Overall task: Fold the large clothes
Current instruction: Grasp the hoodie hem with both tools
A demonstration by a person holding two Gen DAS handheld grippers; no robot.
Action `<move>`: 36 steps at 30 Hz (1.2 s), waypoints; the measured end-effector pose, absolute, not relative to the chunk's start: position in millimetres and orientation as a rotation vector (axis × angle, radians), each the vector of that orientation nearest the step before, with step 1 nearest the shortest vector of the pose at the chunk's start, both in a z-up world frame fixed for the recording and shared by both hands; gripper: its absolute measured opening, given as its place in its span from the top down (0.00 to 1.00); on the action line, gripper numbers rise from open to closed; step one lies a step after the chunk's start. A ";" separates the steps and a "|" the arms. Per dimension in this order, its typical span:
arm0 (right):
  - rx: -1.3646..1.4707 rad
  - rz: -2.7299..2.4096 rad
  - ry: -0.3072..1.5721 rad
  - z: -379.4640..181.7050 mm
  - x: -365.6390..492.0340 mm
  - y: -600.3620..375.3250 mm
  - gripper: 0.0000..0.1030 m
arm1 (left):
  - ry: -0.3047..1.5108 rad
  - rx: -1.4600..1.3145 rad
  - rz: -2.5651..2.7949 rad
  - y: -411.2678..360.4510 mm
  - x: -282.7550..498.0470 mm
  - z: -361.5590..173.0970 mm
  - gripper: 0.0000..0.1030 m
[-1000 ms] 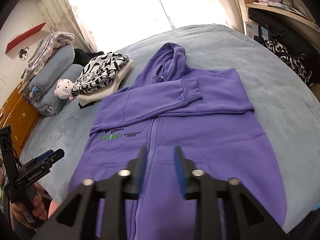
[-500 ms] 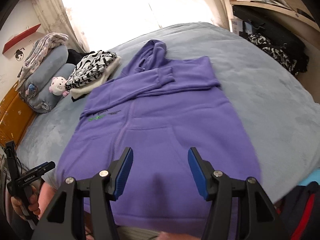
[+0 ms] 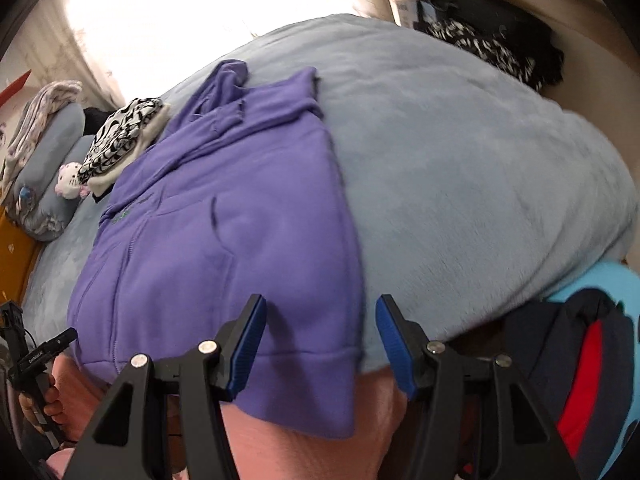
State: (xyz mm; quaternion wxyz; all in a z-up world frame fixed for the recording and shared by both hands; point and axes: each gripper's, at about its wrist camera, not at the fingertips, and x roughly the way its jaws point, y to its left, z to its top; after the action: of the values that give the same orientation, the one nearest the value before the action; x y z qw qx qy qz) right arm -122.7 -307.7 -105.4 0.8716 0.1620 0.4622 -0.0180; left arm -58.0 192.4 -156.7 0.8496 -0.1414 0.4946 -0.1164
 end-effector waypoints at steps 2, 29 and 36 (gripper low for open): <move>0.366 -0.020 0.977 -114.1 -122.0 -311.6 0.45 | 1.041 -0.301 -0.243 188.8 -53.9 -160.1 0.17; 0.343 0.126 0.967 -106.0 -116.6 -284.5 0.89 | 1.067 -0.239 -0.277 157.5 -42.9 -146.9 0.76; 0.402 0.217 0.882 -64.4 -121.9 -268.5 0.91 | 1.065 -0.247 -0.347 150.1 -45.7 -104.5 0.89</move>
State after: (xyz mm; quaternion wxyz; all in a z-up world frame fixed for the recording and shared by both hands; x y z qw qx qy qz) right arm -121.9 -268.5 -64.4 0.8792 0.1929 0.4229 0.1043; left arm -45.7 150.1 -104.5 0.8401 -0.1170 0.5036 -0.1641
